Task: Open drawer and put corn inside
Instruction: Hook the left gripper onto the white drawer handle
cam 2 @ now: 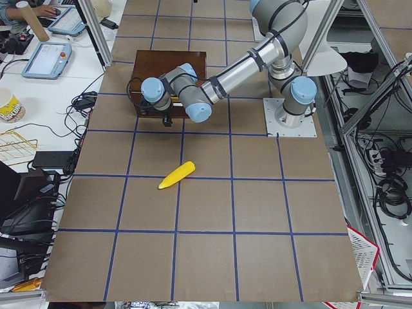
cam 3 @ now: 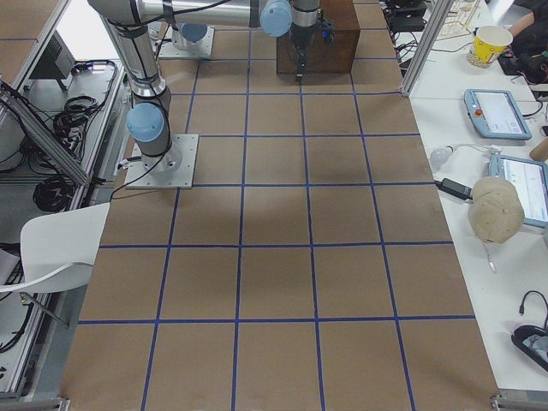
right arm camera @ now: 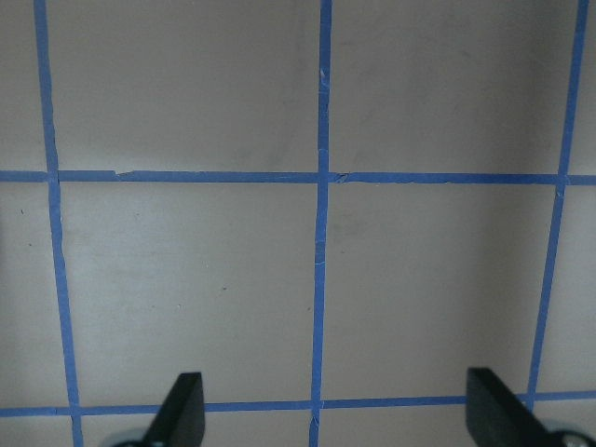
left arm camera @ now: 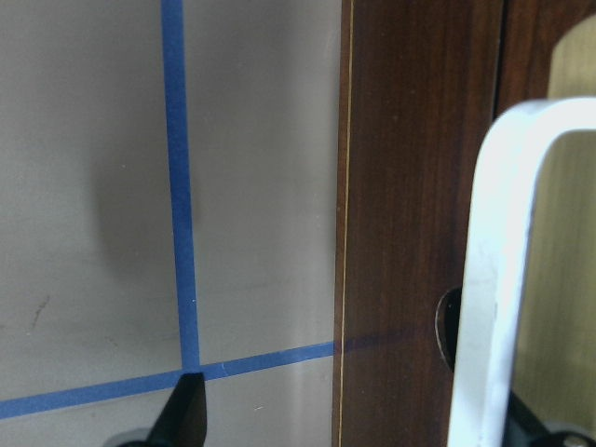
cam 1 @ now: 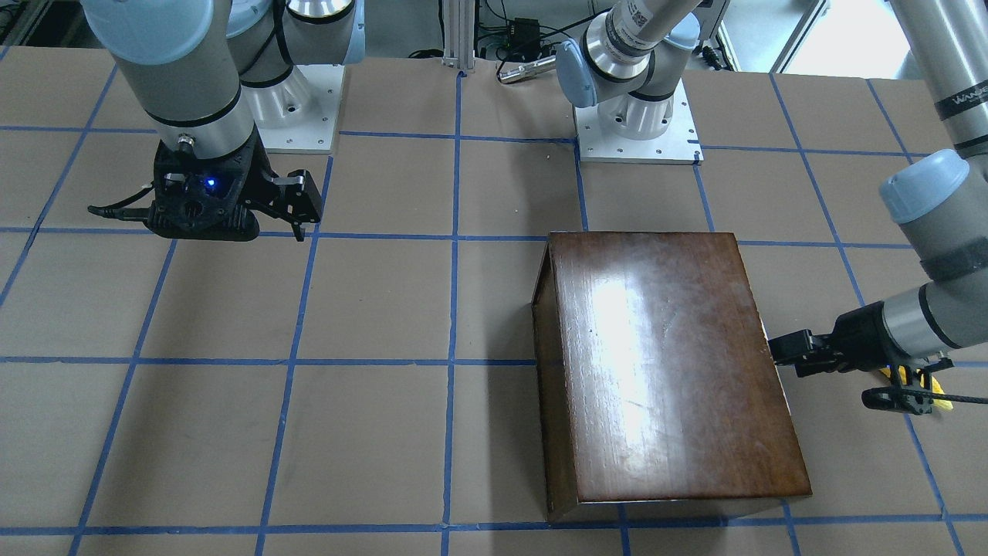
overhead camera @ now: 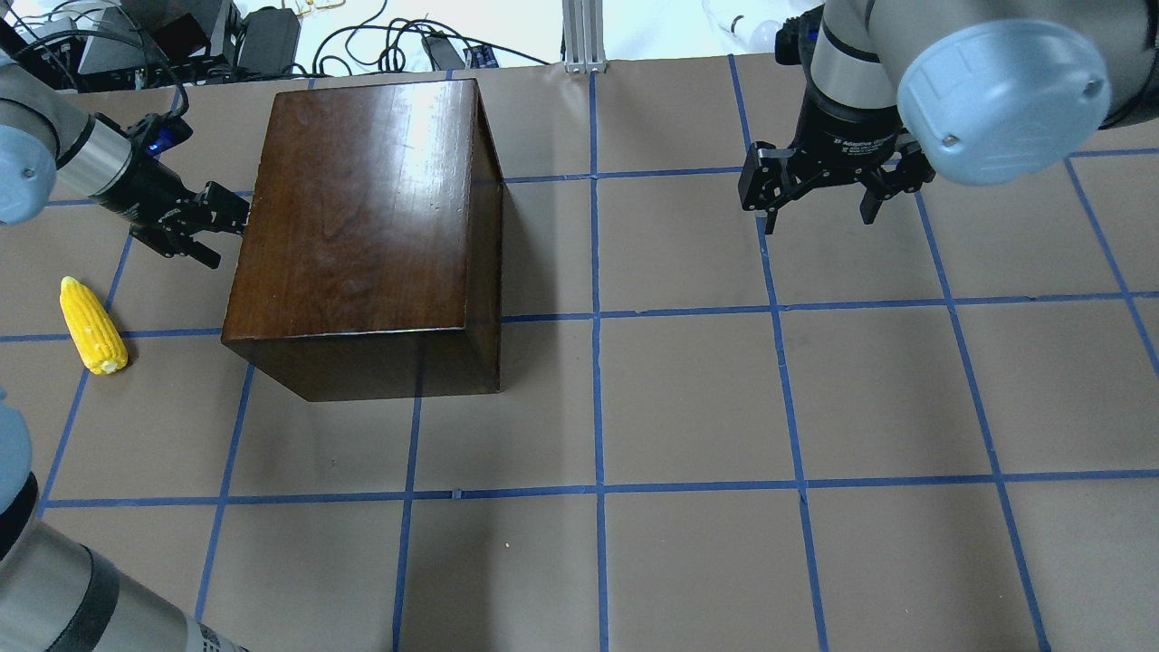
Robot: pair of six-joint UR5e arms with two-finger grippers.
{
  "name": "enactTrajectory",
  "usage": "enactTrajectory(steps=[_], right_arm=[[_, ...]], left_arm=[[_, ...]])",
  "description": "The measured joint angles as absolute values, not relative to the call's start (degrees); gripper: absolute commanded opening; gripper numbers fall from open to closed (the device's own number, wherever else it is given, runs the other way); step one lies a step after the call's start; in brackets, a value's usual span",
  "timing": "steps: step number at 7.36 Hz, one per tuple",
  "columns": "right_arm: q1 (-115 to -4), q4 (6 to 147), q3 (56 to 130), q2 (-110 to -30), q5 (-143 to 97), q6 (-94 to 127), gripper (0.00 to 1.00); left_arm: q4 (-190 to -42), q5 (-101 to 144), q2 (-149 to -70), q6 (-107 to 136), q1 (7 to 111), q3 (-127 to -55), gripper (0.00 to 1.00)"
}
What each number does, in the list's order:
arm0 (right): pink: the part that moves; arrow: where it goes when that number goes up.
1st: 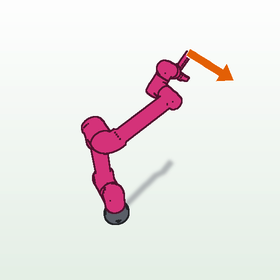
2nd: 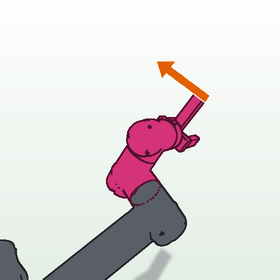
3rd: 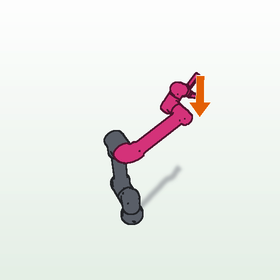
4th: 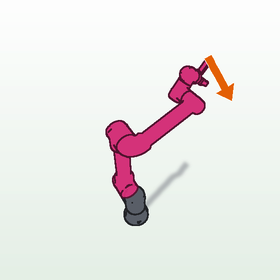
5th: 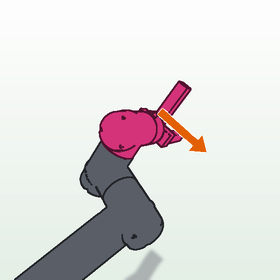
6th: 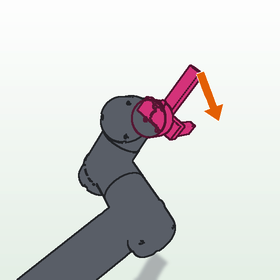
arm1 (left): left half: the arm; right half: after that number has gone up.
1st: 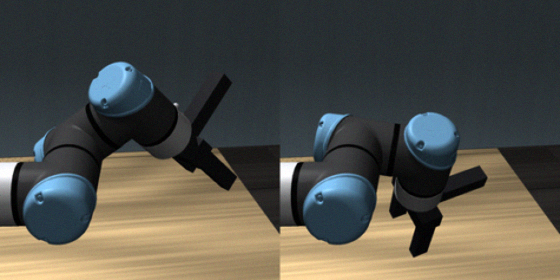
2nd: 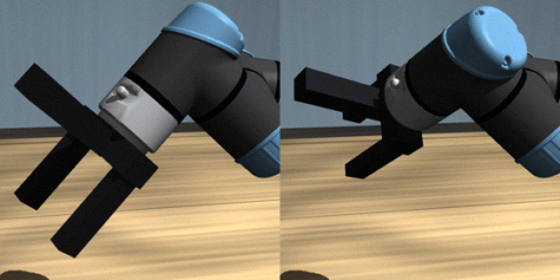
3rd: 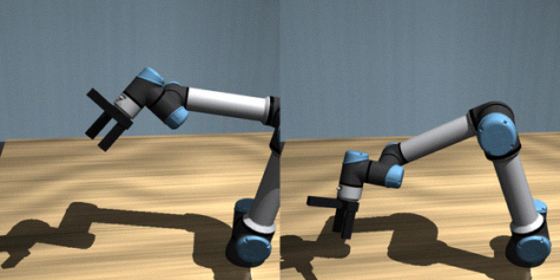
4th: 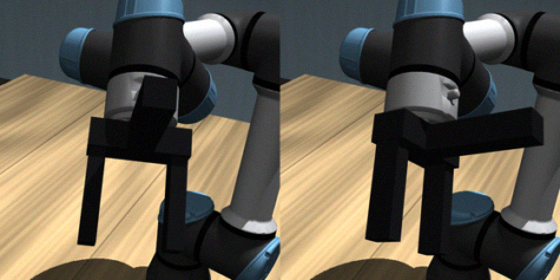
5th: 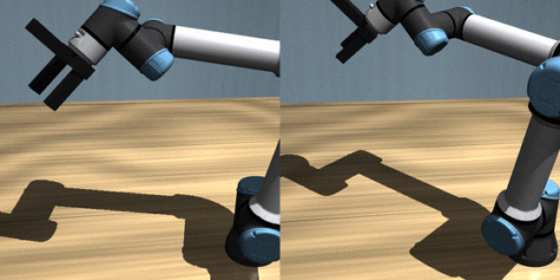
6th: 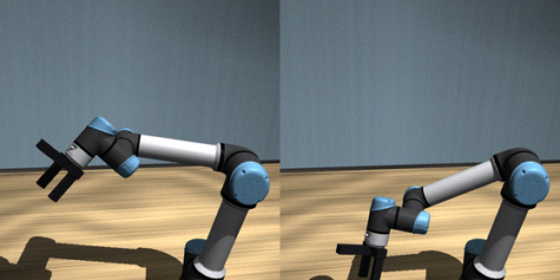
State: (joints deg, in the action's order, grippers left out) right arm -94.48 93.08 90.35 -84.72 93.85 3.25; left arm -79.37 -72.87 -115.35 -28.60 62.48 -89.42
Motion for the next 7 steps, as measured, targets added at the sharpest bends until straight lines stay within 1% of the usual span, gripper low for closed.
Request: enactTrajectory(steps=[7], right_arm=[[-94.48,93.1,90.35,-84.72,93.78,3.25,1.0]], left_arm=[[-79.18,-73.37,-115.14,-29.18,62.14,-89.03,1.0]])
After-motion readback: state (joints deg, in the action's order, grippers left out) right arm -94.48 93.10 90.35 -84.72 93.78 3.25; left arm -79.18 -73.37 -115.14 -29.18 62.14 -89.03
